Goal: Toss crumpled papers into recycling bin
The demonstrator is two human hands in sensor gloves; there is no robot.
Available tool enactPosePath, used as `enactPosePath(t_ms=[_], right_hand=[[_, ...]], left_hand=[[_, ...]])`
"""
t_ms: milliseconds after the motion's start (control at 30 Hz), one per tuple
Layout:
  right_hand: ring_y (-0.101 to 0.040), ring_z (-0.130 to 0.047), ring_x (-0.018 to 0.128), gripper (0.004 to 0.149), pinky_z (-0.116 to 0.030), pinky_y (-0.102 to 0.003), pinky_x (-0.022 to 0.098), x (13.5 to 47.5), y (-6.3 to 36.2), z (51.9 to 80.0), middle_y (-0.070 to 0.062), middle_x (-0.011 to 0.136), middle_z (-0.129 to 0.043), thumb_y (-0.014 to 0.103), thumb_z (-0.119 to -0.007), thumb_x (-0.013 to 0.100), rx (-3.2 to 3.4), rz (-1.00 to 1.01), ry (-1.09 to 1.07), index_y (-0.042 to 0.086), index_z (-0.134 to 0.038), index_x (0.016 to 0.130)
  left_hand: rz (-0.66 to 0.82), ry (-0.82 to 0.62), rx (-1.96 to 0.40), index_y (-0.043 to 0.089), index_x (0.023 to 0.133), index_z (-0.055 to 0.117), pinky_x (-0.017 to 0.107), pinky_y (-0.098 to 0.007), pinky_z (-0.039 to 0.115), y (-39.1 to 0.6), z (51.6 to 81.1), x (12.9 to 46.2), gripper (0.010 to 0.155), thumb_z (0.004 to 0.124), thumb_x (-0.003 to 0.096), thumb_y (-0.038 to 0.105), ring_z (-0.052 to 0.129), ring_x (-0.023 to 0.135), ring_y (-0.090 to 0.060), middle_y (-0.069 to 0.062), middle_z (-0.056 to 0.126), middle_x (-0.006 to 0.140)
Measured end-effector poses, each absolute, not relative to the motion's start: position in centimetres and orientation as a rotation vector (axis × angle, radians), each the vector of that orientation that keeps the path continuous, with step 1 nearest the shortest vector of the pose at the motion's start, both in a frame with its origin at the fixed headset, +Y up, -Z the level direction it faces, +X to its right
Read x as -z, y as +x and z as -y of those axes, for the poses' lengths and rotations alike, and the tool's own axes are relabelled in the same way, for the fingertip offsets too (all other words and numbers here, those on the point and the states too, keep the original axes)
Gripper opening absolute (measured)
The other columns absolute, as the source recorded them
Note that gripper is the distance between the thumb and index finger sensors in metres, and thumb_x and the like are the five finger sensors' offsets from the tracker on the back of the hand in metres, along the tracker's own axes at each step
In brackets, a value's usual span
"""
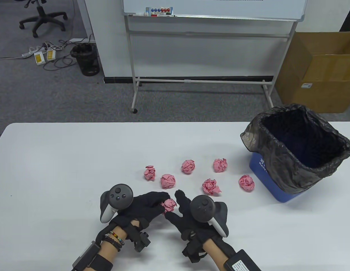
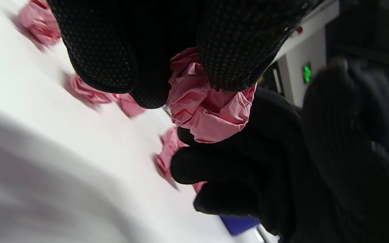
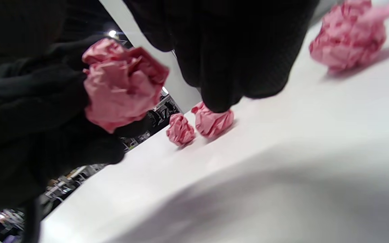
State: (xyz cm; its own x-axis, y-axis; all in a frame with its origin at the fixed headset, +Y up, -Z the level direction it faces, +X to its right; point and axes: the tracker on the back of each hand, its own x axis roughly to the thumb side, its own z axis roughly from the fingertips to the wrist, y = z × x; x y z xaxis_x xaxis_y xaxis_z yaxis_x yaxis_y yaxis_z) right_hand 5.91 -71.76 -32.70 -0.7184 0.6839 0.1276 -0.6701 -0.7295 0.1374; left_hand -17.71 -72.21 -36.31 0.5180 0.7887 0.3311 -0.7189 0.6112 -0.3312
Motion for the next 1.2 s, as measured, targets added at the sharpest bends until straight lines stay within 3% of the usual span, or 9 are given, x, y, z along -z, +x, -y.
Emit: enactPosePath(t_ms=[200, 500, 767, 967, 1067, 1200], right_hand=[[-0.031, -0.103, 0.073, 0.086, -0.088, -0.039, 0.049, 33.4, 6.5, 73.1, -0.016, 0.094, -0.084, 0.06, -0.075, 0.034, -2.239, -0.26, 0.157, 0.012, -0.057, 0.103], [-0.025, -0.107, 0.063, 0.073, -0.091, -0.034, 0.043, 34.1, 7.0, 73.3, -0.011, 0.086, -0.092, 0.049, -0.085, 0.034, -2.133, -0.247, 0.058, 0.019, -0.069, 0.098], [-0.024, -0.108, 0.058, 0.068, -0.092, -0.032, 0.04, 34.3, 7.9, 72.8, -0.011, 0.082, -0.094, 0.048, -0.087, 0.033, -2.223, -0.231, 0.004, 0.022, -0.076, 0.095], [-0.024, -0.11, 0.056, 0.068, -0.093, -0.032, 0.039, 34.8, 8.3, 72.5, -0.011, 0.081, -0.096, 0.047, -0.088, 0.033, -2.217, -0.272, -0.004, 0.019, -0.078, 0.094], [-0.024, -0.111, 0.056, 0.068, -0.094, -0.031, 0.038, 35.0, 8.8, 71.5, -0.011, 0.081, -0.096, 0.047, -0.089, 0.032, -2.198, -0.194, -0.02, 0.019, -0.078, 0.094], [-0.024, -0.111, 0.056, 0.068, -0.095, -0.031, 0.038, 35.7, 11.0, 68.0, -0.011, 0.081, -0.097, 0.046, -0.089, 0.032, -2.22, 0.048, -0.064, 0.019, -0.078, 0.093]], left_hand=[[0.534, -0.135, -0.869, 0.027, 0.095, 0.077, 0.059, -0.042, 0.09, -16.2, 72.9, 36.0, 0.051, 0.089, 0.0447, 0.03, 0.098, 0.085, -0.028, -0.008, 0.085, 0.102], [0.54, -0.136, -0.9, 0.024, 0.099, 0.071, 0.06, -0.044, 0.088, -16.2, 73.3, 36.2, 0.057, 0.089, 0.0453, 0.031, 0.095, 0.088, -0.029, -0.009, 0.081, 0.105], [0.488, -0.095, -0.81, 0.023, 0.106, 0.061, 0.068, -0.057, 0.073, -18.2, 72.7, 36.5, 0.066, 0.085, 0.0464, 0.041, 0.078, 0.1, -0.038, -0.012, 0.068, 0.113], [0.434, -0.123, -0.564, 0.024, 0.109, 0.054, 0.073, -0.066, 0.056, -19.4, 73.5, 36.7, 0.072, 0.081, 0.0467, 0.048, 0.059, 0.108, -0.045, -0.014, 0.053, 0.12], [0.414, -0.115, -0.506, 0.024, 0.109, 0.054, 0.073, -0.067, 0.055, -19.9, 73.8, 37.0, 0.073, 0.081, 0.0463, 0.05, 0.058, 0.108, -0.046, -0.015, 0.052, 0.12], [0.398, -0.164, -0.488, 0.023, 0.109, 0.054, 0.073, -0.068, 0.054, -20.3, 74.6, 37.4, 0.074, 0.08, 0.0463, 0.051, 0.057, 0.109, -0.046, -0.015, 0.052, 0.12]])
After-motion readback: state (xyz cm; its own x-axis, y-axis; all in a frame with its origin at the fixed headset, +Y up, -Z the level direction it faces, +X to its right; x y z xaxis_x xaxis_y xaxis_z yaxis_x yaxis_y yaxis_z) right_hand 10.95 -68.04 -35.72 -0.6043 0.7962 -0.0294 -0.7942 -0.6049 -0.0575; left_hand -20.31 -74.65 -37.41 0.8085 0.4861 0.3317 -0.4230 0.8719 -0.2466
